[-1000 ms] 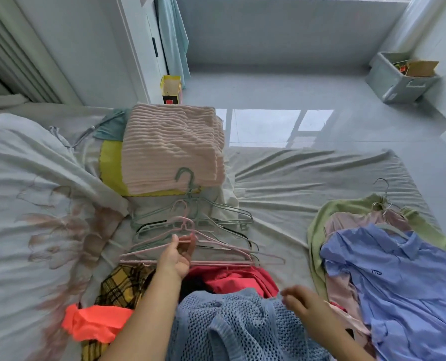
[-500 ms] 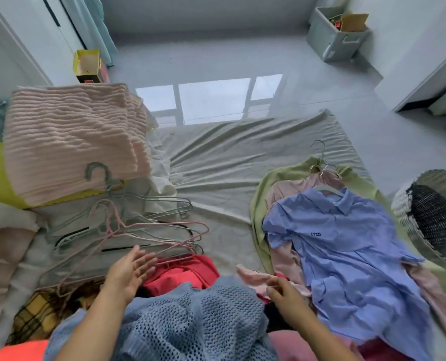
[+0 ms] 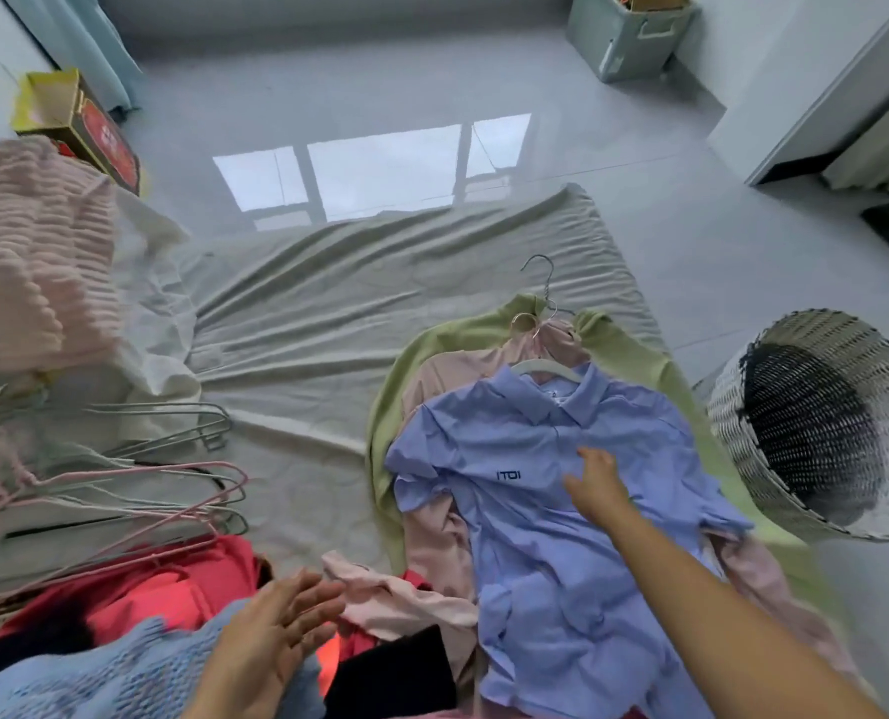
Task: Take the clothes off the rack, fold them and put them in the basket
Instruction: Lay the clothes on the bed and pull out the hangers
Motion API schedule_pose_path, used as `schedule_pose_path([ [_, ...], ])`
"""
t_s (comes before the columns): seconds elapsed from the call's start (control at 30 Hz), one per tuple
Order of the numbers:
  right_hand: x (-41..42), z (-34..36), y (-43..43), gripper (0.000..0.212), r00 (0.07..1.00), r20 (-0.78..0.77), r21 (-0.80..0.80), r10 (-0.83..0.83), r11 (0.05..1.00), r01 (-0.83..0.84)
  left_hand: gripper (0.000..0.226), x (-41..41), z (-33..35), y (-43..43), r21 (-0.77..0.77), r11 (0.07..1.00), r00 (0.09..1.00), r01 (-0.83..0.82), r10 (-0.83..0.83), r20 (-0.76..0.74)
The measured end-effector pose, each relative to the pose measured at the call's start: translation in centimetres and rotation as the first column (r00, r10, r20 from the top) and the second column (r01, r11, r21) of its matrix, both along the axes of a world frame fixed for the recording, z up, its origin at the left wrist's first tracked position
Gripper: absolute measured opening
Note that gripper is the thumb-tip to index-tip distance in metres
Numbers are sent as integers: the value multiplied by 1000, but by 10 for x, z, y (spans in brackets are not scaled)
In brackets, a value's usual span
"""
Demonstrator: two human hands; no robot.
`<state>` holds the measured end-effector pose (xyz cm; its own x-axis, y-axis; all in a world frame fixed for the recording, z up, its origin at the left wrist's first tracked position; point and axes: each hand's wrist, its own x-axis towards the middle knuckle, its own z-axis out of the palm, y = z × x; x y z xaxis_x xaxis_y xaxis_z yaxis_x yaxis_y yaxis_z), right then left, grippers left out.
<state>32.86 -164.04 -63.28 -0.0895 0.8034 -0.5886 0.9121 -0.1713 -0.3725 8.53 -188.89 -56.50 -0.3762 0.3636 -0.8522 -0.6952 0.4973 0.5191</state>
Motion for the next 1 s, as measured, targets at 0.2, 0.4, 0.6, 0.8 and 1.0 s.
schedule_pose_path([
  [0.2, 36, -38, 116, 44, 998, 64, 195, 8, 981, -20, 38, 42, -48, 4, -162, 985, 966, 52, -9, 260],
  [0.4, 47, -62, 158, 42, 938, 273, 128, 213, 958, -255, 40, 49, -77, -8, -275, 957, 979, 94, -39, 198],
  [0.6, 68, -58, 133, 30, 855, 391, 321, 342, 820, -474, 32, 71, -41, 28, -194, 980, 998, 34, -23, 57],
  [0.8, 79, -14, 98, 19, 966, 45, 549, 253, 802, -235, 17, 76, -7, 56, -106, 990, 976, 97, -115, -183],
  [1.0, 59, 77, 54, 44, 903, -81, 599, 423, 744, -295, 34, 56, 45, 56, -149, 921, 716, 359, -375, -589],
])
